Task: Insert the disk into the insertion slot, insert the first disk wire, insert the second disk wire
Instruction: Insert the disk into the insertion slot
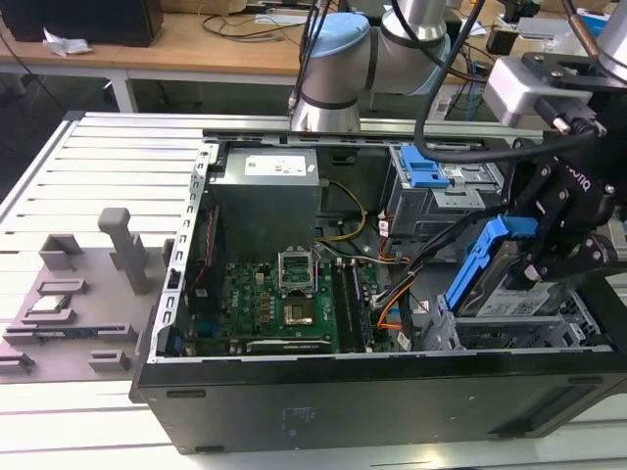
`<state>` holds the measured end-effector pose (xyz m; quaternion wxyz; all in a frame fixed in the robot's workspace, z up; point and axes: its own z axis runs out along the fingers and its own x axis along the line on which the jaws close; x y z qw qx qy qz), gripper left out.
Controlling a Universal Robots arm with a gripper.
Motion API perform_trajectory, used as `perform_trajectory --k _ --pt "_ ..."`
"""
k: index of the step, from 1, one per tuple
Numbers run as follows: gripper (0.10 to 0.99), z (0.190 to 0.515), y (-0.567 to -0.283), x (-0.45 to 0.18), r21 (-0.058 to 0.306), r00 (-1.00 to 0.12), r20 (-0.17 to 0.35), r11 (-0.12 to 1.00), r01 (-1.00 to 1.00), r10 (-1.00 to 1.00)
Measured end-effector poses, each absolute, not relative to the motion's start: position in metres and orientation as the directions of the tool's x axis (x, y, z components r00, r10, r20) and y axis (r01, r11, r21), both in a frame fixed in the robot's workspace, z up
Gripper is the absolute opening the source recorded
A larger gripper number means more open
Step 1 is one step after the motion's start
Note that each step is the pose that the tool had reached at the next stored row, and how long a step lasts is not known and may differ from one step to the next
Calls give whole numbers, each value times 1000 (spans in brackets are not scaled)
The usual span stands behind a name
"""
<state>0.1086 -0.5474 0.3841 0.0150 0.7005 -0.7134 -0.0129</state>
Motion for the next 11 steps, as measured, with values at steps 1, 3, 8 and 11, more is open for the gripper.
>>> perform_trajectory --k 1,3,8,11 --pt "357 384 -547 109 39 -18 3 18 -999 -1000" --pt "357 384 -547 109 39 -18 3 18 -999 -1000" --pt "431 384 -547 109 39 -18 3 18 -999 -1000" --pt "420 384 -547 109 39 -18 3 18 -999 -1000"
